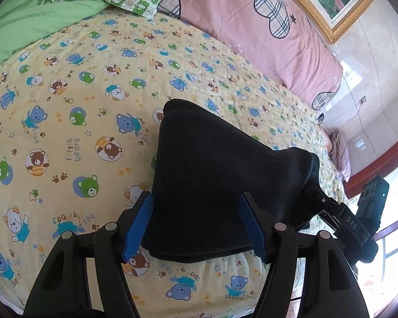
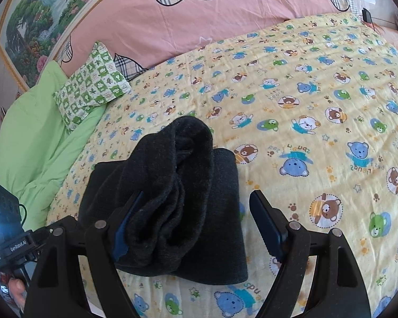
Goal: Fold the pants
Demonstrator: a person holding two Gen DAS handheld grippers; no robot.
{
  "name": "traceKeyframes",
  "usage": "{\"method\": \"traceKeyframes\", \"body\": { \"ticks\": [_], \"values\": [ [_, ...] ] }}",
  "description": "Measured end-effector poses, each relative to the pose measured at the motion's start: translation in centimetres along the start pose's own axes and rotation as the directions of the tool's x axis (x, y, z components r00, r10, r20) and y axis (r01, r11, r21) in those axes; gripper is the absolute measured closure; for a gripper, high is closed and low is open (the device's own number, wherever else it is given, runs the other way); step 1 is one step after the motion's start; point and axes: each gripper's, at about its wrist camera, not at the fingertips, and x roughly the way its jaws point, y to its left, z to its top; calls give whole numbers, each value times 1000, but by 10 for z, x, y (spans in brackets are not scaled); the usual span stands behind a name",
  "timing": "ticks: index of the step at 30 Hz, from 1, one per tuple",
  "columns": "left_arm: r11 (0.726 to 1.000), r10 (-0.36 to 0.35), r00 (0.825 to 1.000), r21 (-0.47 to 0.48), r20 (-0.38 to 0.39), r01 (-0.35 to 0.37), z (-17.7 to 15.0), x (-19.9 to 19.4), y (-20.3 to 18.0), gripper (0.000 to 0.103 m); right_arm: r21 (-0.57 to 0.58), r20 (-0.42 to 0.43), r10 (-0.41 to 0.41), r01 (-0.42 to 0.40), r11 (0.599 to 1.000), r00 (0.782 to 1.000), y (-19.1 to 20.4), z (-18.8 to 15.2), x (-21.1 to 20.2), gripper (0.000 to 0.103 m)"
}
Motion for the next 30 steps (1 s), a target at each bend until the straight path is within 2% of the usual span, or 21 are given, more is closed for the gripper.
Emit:
{"method": "traceKeyframes", "body": {
  "ticks": [4,11,27,30],
  "values": [
    [1000,11,1000,6,-11,-11,3,7,1,35,10,7,-15,15,1000,1000,-12,-5,-1,22],
    [1000,25,999,17,-41,-24,10,25,0,35,82,-11,74,-73,994,997,-31,-12,3,22],
    [999,34,995,-4,-95,-34,18,63,6,32,93,2,179,-178,980,984,-39,-17,7,25],
    [999,40,995,15,-91,-39,18,66,3,36,92,4,201,-201,975,980,-41,-18,9,26]
  ]
}}
